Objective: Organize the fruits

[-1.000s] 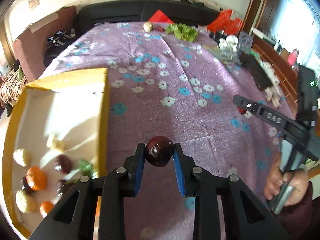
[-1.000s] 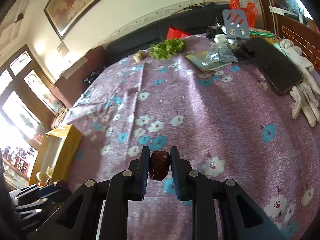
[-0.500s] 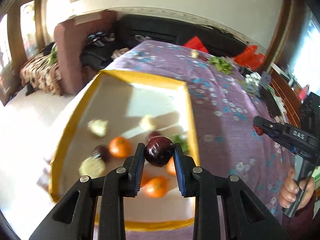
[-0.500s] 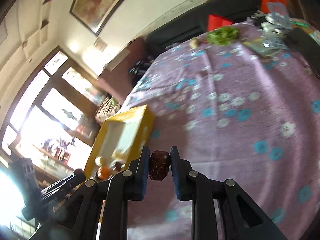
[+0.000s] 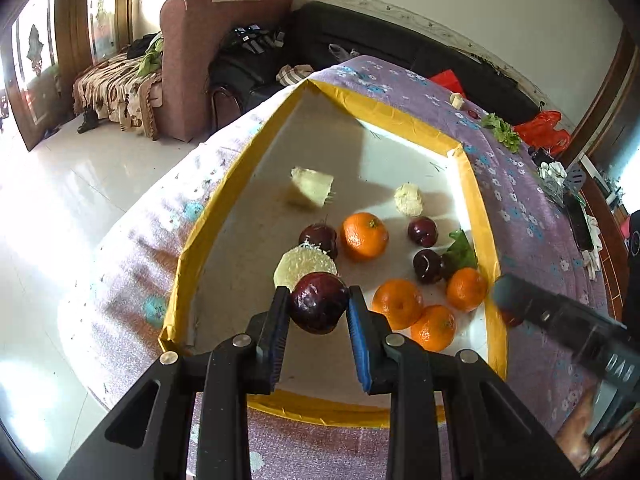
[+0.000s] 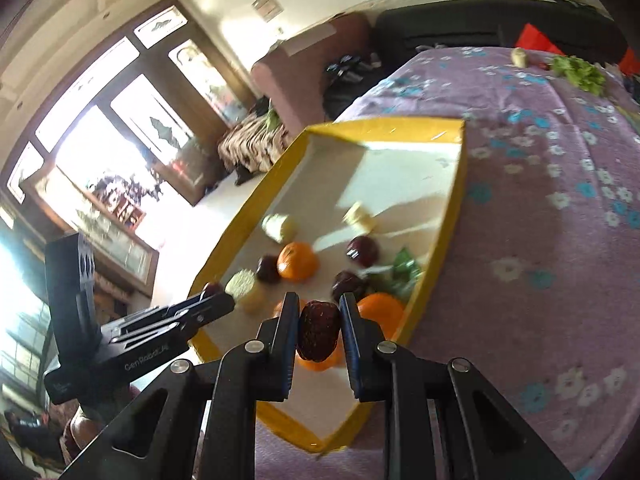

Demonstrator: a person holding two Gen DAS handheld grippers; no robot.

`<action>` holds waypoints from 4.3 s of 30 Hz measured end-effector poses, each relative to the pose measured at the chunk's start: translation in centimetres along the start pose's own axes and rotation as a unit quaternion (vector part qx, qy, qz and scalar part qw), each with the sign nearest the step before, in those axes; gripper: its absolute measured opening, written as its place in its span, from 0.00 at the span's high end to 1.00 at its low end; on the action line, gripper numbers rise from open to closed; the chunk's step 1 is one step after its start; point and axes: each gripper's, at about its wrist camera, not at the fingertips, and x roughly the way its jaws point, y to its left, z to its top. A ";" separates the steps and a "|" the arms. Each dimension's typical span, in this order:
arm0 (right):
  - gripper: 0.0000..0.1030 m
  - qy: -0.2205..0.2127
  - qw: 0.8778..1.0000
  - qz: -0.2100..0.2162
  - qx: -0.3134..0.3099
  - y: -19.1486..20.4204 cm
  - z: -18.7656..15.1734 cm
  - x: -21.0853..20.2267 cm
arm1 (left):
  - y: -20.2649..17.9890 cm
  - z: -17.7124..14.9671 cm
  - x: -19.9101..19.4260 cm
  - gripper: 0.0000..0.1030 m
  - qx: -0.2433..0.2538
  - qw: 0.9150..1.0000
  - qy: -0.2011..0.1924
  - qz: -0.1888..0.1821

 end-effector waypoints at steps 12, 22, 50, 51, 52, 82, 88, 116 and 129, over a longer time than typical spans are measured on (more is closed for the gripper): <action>0.77 0.006 0.993 -0.087 -0.075 1.9 -2.5 1.6 | -1.6 -0.6 0.3 0.55 0.013 1.000 -0.008 0.019; 0.59 -0.018 0.993 -0.086 -0.081 2.5 -2.9 -0.1 | -2.1 0.2 -3.7 0.21 0.009 0.997 -0.078 0.025; 0.18 -0.116 0.969 -0.208 -0.071 3.0 -5.4 -7.7 | -6.0 -1.4 -8.1 0.03 0.054 0.973 -0.178 0.138; 0.18 -0.116 0.968 -0.210 -0.075 3.2 -5.4 -7.6 | -5.9 -1.4 -8.0 0.03 0.053 0.973 -0.176 0.136; 0.17 -0.114 0.967 -0.212 -0.079 3.4 -5.5 -7.5 | -5.8 -1.4 -7.9 0.03 0.053 0.974 -0.175 0.135; 0.14 -0.113 0.960 -0.244 -0.083 2.5 -6.1 -6.9 | -6.8 -1.5 -6.7 0.03 0.059 0.975 -0.166 0.136; 0.14 -0.129 0.950 -0.270 -0.090 2.5 -6.3 -7.8 | -6.6 -1.7 -9.2 0.00 0.047 0.963 -0.234 0.125; 0.08 -0.179 0.906 -0.380 -0.050 0.9 -8.5 -14.7 | -13.5 -3.0 -12.2 0.00 0.094 0.921 -0.372 0.063; 0.08 -0.176 0.948 -0.259 -0.055 3.2 -7.0 -11.2 | -7.8 -5.0 -17.2 0.00 0.049 0.888 -0.413 0.199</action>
